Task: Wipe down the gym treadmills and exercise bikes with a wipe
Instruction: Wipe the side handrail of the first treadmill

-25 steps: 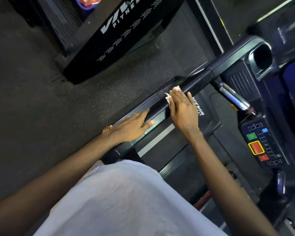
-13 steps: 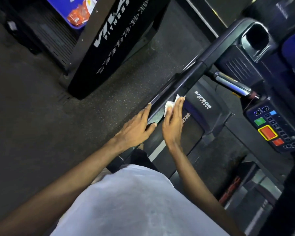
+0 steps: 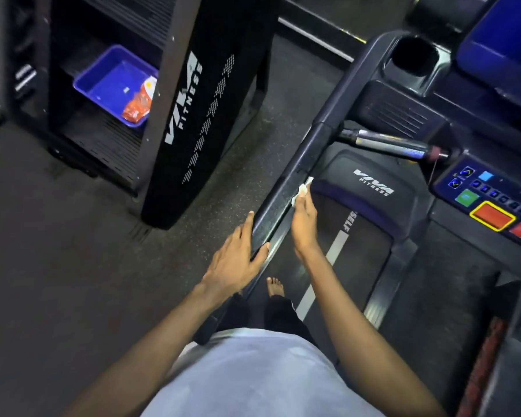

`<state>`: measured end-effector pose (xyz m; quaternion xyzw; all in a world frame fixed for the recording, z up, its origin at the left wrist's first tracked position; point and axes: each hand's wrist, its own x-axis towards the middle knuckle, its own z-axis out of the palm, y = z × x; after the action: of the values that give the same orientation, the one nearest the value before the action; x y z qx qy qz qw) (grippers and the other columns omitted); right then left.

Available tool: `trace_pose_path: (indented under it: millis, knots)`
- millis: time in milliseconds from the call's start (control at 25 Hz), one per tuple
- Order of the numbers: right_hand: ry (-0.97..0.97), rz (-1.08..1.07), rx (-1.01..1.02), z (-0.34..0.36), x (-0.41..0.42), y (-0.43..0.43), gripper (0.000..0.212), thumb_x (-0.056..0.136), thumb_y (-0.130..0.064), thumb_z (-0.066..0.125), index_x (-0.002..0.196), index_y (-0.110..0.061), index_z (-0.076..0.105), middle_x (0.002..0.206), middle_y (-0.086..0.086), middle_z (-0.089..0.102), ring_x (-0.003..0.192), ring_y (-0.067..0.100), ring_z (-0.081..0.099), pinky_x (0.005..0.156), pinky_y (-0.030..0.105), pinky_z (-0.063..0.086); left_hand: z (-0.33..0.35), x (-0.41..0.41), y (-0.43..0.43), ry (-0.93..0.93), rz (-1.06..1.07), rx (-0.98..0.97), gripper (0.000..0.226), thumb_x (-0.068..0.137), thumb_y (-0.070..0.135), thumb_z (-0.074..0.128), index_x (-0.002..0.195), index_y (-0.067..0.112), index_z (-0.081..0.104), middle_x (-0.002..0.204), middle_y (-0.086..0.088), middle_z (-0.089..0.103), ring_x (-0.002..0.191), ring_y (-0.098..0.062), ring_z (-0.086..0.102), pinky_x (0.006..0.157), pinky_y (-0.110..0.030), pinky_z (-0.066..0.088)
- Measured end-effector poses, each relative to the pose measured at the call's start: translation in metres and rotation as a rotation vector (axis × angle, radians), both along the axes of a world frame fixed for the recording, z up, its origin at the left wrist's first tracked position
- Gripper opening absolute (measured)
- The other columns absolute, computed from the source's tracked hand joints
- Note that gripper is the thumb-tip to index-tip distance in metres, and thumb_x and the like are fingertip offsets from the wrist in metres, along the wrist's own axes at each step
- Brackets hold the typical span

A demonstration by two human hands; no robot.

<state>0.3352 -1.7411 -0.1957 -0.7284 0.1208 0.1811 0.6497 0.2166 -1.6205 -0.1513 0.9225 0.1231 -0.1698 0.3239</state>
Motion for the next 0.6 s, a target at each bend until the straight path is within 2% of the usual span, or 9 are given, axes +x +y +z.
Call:
trace_pose_path:
  millis: [160,320,400,440,480,520,600]
  knots:
    - [-0.004,0.011,0.049,-0.013,-0.019,-0.001,0.045,0.108,-0.023,0.033,0.152,-0.016,0.032,0.154,-0.009,0.034,0.141,0.001,0.029,0.116,0.019,0.021,0.002,0.004,-0.004,0.021,0.038,-0.011,0.078,0.097,0.056,0.039,0.157,0.023,0.0,0.155,-0.008,0.031,0.139,-0.026,0.037,0.108,-0.045,0.039]
    - [0.121,-0.019,0.049,-0.027,0.007,0.001,0.046,0.102,-0.026,0.032,0.144,-0.016,0.046,0.147,-0.003,0.048,0.136,0.01,0.041,0.119,0.032,0.025,0.003,0.014,-0.014,0.013,0.096,0.012,0.079,0.097,0.044,0.046,0.157,0.023,-0.001,0.154,-0.01,0.032,0.136,-0.027,0.04,0.104,-0.042,0.038]
    - [0.133,-0.02,0.053,-0.033,0.003,0.0,0.038,0.097,-0.033,0.034,0.124,-0.018,0.056,0.125,-0.005,0.059,0.118,0.013,0.049,0.112,0.032,0.031,0.004,0.015,-0.017,0.032,0.104,0.013,0.078,0.097,0.043,0.046,0.157,0.023,0.001,0.156,-0.01,0.031,0.138,-0.026,0.039,0.106,-0.042,0.037]
    - [0.107,-0.013,0.063,-0.035,-0.005,-0.001,0.029,0.096,-0.038,0.035,0.111,-0.023,0.054,0.108,-0.011,0.057,0.107,0.013,0.048,0.105,0.032,0.034,0.005,0.016,-0.018,0.045,0.107,0.015,0.078,0.097,0.044,0.046,0.157,0.023,0.001,0.156,-0.01,0.031,0.139,-0.026,0.038,0.107,-0.043,0.036]
    - [0.081,-0.016,0.087,-0.031,-0.012,-0.002,0.022,0.098,-0.039,0.037,0.109,-0.027,0.051,0.101,-0.017,0.053,0.101,0.011,0.045,0.1,0.03,0.035,0.005,0.017,-0.018,0.056,0.114,0.026,0.078,0.097,0.047,0.046,0.157,0.023,0.002,0.156,-0.01,0.031,0.139,-0.027,0.039,0.107,-0.044,0.037]
    - [0.05,-0.023,0.111,-0.025,-0.017,-0.002,0.022,0.101,-0.036,0.038,0.115,-0.028,0.054,0.105,-0.021,0.053,0.103,0.007,0.047,0.1,0.023,0.034,0.004,0.018,-0.019,0.058,0.12,0.043,0.079,0.096,0.052,0.045,0.156,0.023,0.003,0.155,-0.009,0.032,0.138,-0.026,0.039,0.107,-0.044,0.038]
    - [-0.016,-0.071,0.101,-0.018,-0.014,-0.004,0.038,0.106,-0.027,0.038,0.141,-0.021,0.049,0.137,-0.02,0.048,0.125,-0.005,0.044,0.106,0.01,0.03,0.002,0.019,-0.021,0.045,0.136,0.074,0.08,0.095,0.059,0.043,0.156,0.024,0.006,0.156,-0.007,0.033,0.138,-0.025,0.04,0.106,-0.046,0.039]
